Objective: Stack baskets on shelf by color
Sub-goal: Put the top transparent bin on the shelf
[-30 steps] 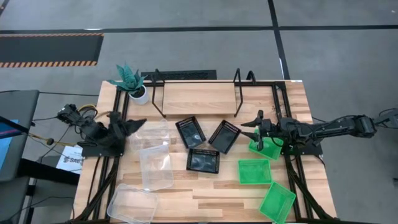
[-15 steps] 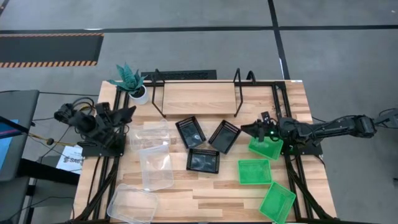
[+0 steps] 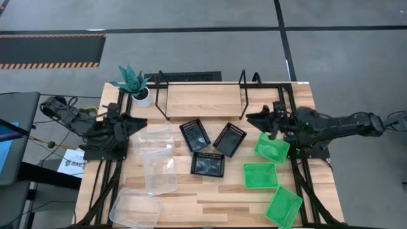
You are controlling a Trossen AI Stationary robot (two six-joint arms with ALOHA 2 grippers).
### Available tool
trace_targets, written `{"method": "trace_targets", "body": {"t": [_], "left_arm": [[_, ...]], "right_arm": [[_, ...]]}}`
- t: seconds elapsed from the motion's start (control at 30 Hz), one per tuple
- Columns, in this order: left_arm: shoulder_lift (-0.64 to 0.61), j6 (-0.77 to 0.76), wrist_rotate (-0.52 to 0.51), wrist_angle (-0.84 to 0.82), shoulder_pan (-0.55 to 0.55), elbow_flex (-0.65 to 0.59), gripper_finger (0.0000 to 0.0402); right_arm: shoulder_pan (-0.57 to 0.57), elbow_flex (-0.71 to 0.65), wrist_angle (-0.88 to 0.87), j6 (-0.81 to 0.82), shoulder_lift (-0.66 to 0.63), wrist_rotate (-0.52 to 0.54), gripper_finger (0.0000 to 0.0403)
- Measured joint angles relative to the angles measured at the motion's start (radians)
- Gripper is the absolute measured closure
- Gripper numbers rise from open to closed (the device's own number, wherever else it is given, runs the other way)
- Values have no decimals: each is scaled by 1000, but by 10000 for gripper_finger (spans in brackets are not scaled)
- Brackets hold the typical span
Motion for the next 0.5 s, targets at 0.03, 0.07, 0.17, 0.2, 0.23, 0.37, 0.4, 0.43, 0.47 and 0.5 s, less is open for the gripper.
{"method": "trace_targets", "body": {"t": [0.03, 0.07, 0.17, 0.2, 0.23, 0.37, 0.4, 0.43, 0.47, 0.5], "left_arm": [[20, -41, 12, -69, 0, 32, 118], [37, -76, 27, -126, 0, 57, 118], [86, -166, 75, -286, 0, 119, 118], [99, -203, 82, -334, 0, 130, 118], [110, -244, 87, -375, 0, 138, 118], [147, -419, 127, -519, 0, 140, 118], [159, -458, 149, -556, 0, 140, 118], [172, -489, 171, -591, 0, 140, 118], [186, -519, 189, -621, 0, 140, 118], [198, -543, 205, -649, 0, 140, 118]], "right_arm": [[0, 69, -76, -44, 43, 2, 220], [-3, 136, -155, -83, 90, 3, 220], [-18, 320, -356, -181, 230, 4, 220], [-24, 370, -396, -205, 275, 4, 220], [-32, 418, -435, -219, 316, 4, 219], [-68, 557, -507, -210, 479, 4, 220], [-74, 585, -510, -198, 518, 5, 221], [-81, 611, -504, -189, 556, 6, 223], [-87, 635, -495, -183, 593, 6, 225], [-91, 657, -488, -181, 633, 6, 226]]}}
